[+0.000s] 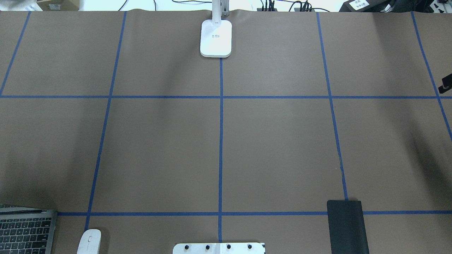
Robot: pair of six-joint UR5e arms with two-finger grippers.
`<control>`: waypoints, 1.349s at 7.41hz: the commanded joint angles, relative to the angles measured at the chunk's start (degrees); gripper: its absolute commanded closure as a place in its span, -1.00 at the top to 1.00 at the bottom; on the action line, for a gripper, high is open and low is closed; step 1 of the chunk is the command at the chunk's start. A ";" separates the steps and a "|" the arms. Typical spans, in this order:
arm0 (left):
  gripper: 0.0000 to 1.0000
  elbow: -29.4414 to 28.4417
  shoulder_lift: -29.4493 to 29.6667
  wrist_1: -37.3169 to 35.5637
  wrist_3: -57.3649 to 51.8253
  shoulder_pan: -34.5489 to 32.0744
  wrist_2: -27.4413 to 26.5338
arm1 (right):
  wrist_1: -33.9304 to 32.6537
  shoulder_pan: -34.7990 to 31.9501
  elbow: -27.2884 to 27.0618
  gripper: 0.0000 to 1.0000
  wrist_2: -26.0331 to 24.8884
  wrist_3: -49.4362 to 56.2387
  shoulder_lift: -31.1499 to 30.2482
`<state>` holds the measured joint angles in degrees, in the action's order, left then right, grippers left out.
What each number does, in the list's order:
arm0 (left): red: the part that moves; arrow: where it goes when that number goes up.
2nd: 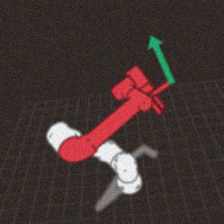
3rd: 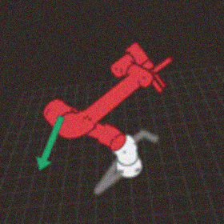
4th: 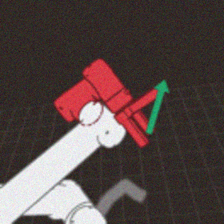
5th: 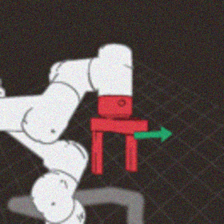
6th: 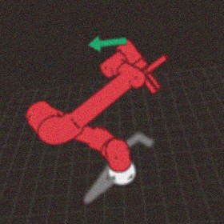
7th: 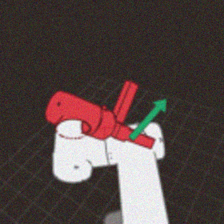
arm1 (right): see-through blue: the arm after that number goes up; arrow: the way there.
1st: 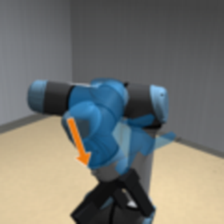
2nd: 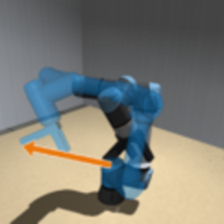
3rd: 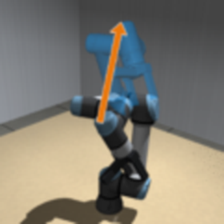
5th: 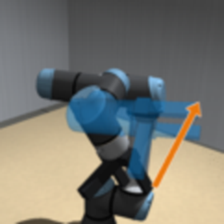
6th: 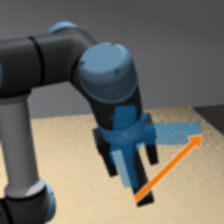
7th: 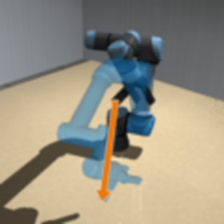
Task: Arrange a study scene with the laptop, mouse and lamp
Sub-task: 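Lower the left gripper toward the silver laptop near the robot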
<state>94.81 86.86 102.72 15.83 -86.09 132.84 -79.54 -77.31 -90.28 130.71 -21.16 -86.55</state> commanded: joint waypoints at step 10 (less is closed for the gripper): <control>0.98 25.33 -22.17 -4.55 67.43 1.18 10.85 | 0.18 -0.29 -9.47 1.00 6.40 2.53 -8.99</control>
<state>118.73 65.32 97.93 75.70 -85.57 142.32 -79.46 -77.56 -99.59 136.60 -18.79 -95.37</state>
